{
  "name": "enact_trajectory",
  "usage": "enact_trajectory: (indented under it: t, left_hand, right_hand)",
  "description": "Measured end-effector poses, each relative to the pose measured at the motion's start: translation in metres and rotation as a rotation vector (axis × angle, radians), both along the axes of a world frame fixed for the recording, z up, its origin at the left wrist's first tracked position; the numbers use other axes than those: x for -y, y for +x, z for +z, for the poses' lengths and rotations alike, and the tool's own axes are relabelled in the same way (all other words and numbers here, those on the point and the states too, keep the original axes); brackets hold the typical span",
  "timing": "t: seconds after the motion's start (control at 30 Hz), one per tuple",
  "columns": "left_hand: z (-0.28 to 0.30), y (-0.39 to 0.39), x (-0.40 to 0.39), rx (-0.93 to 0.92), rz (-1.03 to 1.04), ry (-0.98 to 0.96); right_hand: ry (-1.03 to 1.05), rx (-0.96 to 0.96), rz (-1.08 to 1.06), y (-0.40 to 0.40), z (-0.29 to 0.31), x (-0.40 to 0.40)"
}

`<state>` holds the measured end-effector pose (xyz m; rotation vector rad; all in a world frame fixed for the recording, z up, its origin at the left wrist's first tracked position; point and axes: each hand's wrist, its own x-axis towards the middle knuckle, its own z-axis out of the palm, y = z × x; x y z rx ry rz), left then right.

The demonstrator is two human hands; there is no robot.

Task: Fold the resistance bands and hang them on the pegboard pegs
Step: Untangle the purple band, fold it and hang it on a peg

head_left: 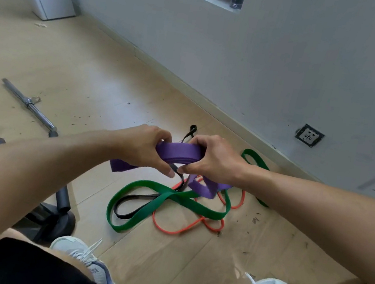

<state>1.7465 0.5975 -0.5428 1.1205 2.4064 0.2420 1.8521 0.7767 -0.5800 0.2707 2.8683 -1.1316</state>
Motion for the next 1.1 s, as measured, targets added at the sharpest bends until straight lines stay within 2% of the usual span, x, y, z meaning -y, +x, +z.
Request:
enact_trajectory:
  t: [0.07, 0.17, 0.43, 0.53, 0.77, 0.97, 1.03, 1.1]
  left_hand:
    - [-0.003, 0.007, -0.005, -0.064, -0.045, 0.053]
    - [-0.004, 0.014, -0.013, -0.041, -0.059, 0.149]
    - [0.009, 0.014, -0.014, -0.090, -0.098, 0.130]
    - [0.015, 0.012, -0.009, -0.083, -0.099, 0.131]
    - [0.022, -0.004, 0.004, -0.074, 0.002, 0.217]
    - [0.016, -0.016, 0.013, 0.081, 0.087, 0.375]
    - [0.014, -0.021, 0.015, 0.078, 0.127, 0.427]
    - [0.010, -0.026, 0.017, 0.035, 0.141, 0.412]
  right_hand:
    - [0.053, -0.031, 0.019, 0.001, 0.002, 0.005]
    - [0.082, -0.004, 0.043, 0.001, 0.001, 0.006]
    - [0.062, 0.345, 0.188, 0.007, -0.023, -0.018]
    - [0.021, 0.482, 0.127, 0.011, -0.040, -0.030]
    - [0.090, 0.538, 0.130, 0.008, -0.051, -0.039]
    - [0.102, 0.545, -0.052, 0.007, -0.050, -0.056]
    - [0.044, 0.549, -0.149, 0.008, -0.047, -0.061]
    - [-0.099, 0.541, -0.261, 0.006, -0.044, -0.066]
